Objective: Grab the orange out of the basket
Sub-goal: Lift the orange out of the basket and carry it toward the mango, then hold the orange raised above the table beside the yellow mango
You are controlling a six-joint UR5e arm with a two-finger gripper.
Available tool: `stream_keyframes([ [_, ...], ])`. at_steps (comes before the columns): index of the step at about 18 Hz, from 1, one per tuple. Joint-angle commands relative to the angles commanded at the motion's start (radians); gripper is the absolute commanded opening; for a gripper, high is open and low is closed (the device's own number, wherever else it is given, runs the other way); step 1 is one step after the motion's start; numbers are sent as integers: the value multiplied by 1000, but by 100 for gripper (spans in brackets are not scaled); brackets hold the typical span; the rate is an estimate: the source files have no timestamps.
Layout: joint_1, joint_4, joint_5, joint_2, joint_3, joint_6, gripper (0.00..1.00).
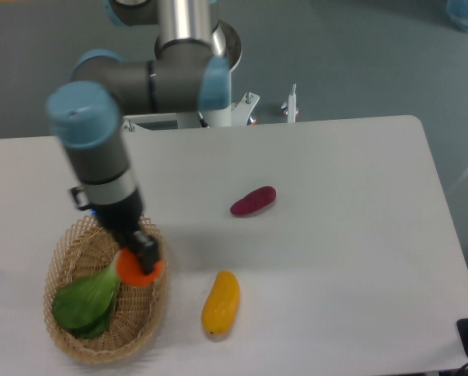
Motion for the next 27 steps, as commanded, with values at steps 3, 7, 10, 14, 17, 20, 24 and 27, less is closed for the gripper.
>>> stream_keyframes([
  [3, 74, -8, -3, 3, 5, 31, 54],
  [7, 83, -6, -12, 3, -3, 22, 54],
  [10, 83, -2, -20, 3, -1, 2, 55],
  [14, 88, 4, -31, 3, -3, 0, 55],
  [17, 88, 4, -48, 2, 11, 0, 55],
  [20, 103, 4, -52, 3, 0, 3, 55],
  [24, 112, 4, -66, 3, -1, -1, 55],
  [27, 118, 4, -77, 5, -5, -1, 55],
])
